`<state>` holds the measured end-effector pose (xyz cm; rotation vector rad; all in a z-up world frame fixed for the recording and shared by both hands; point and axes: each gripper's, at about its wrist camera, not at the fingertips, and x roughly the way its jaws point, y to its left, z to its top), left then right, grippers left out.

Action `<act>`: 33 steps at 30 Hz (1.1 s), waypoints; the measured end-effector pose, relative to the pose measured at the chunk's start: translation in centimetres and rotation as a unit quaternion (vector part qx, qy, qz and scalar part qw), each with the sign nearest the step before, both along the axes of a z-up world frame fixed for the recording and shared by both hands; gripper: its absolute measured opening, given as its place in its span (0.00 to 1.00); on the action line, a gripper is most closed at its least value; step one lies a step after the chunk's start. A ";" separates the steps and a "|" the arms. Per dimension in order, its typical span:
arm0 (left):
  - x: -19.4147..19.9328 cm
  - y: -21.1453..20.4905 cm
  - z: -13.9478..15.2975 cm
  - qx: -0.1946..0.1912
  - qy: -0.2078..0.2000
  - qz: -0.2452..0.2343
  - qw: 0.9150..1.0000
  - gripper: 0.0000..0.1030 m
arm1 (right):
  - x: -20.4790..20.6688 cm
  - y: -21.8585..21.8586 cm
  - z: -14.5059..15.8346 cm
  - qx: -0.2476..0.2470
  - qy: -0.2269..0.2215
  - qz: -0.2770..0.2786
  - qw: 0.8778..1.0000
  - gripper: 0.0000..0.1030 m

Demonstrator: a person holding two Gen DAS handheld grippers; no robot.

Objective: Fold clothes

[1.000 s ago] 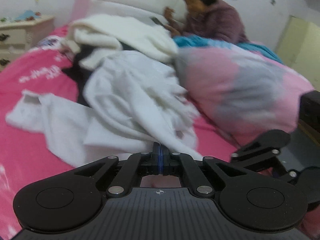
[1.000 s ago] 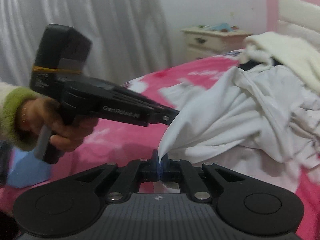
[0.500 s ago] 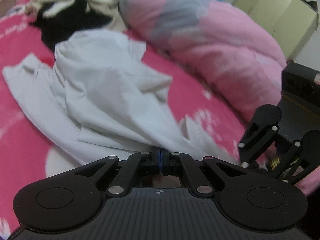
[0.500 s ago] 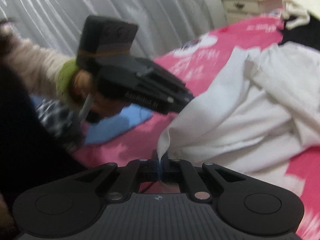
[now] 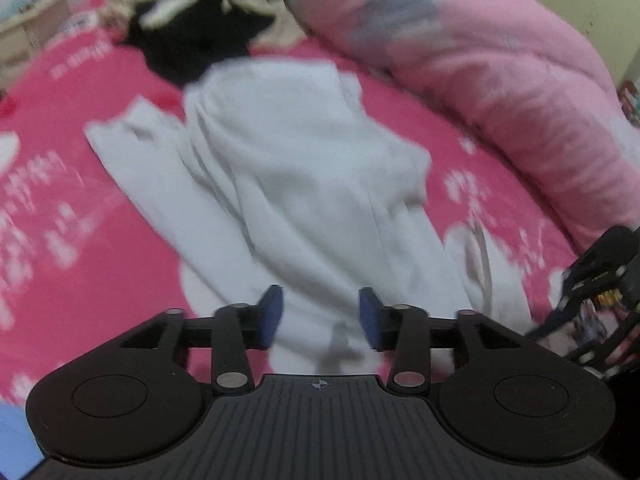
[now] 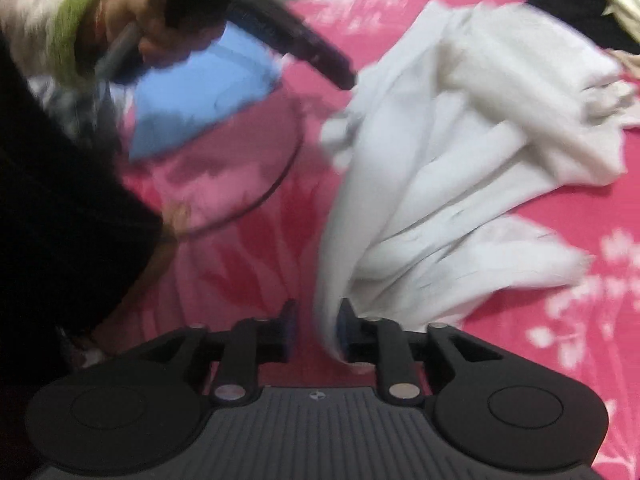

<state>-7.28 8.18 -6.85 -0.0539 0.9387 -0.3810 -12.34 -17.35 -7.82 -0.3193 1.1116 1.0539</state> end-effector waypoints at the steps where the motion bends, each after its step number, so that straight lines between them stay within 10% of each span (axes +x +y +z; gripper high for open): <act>1: 0.6 -0.4 0.3 0.004 -0.017 0.004 1.000 0.57 | 1.2 -1.0 0.9 0.019 -0.003 -0.025 1.000 0.41; 8: 7.1 -4.8 -0.6 0.056 -0.095 0.009 0.994 0.87 | 12.3 -5.4 2.6 0.065 -0.058 -0.233 0.969 0.51; 10: 9.2 -5.5 -2.0 0.069 -0.077 0.016 0.994 0.81 | 15.6 -4.7 2.0 0.078 -0.065 -0.257 0.961 0.51; 12: 10.6 -5.6 -3.4 0.070 -0.045 0.018 0.996 0.54 | 18.9 -3.7 1.1 0.089 -0.069 -0.274 0.955 0.51; 20: 9.2 -4.2 -6.6 0.045 -0.015 0.028 0.998 0.48 | 29.4 0.3 -3.6 0.104 -0.089 -0.328 0.935 0.47; 25: 8.5 -3.1 -6.5 0.020 -0.013 0.042 0.999 0.49 | 28.7 1.2 -4.4 0.114 -0.117 -0.313 0.936 0.03; 33: 6.6 0.6 -2.8 -0.045 -0.032 0.085 0.995 0.52 | 21.7 0.3 -0.3 0.178 -0.157 -0.223 0.945 0.02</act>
